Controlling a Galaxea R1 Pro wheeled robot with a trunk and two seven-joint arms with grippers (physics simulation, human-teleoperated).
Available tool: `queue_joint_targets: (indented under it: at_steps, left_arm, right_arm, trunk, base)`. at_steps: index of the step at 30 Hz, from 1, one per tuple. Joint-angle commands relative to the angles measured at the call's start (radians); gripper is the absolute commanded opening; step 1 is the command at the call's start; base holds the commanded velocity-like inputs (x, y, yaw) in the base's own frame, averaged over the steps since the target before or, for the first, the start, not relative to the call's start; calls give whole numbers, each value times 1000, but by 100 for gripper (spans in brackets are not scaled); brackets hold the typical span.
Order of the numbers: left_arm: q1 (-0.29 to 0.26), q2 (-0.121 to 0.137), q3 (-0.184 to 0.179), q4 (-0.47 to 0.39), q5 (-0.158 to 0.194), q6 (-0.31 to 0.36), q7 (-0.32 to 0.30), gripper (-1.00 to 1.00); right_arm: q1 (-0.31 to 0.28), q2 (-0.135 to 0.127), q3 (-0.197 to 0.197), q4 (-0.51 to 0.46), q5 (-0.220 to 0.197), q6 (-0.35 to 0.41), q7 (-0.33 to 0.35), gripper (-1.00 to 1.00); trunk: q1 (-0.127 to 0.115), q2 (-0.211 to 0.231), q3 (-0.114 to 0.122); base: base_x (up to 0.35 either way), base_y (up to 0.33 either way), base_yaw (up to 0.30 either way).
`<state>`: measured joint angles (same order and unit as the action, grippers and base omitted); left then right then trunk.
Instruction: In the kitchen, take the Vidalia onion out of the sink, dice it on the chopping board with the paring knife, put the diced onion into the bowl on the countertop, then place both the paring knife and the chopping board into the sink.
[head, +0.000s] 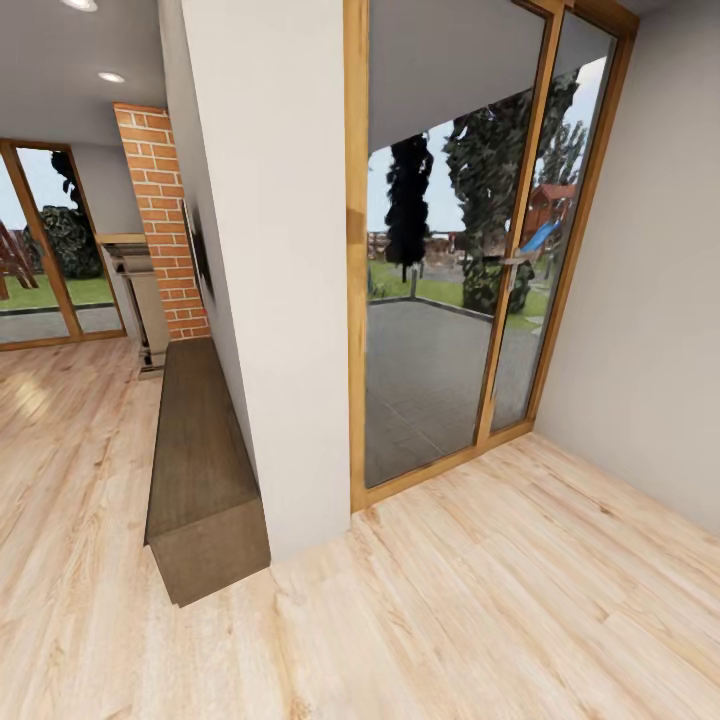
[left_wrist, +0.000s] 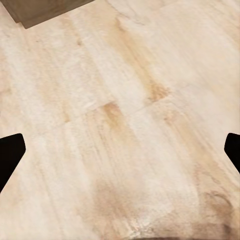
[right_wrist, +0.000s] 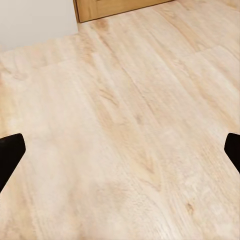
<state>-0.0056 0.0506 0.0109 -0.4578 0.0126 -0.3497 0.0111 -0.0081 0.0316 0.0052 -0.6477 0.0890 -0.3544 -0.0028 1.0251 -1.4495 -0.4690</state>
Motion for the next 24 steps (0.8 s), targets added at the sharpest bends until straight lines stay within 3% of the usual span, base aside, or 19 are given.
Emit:
queue_joint_targets:
  at_steps: [1, 24]
  left_arm:
    - [-1, 0, 0, 1, 1, -3, 1, 100]
    - [-1, -1, 0, 1, 1, -3, 1, 100]
  right_arm:
    - [0, 0, -2, 0, 9, -3, 0, 100]
    - [-1, 1, -2, 0, 8, -3, -1, 100]
  trunk:
    - [0, -1, -1]
    - [0, -1, -1]
  base:
    - [0, 0, 0]
    - [0, 0, 0]
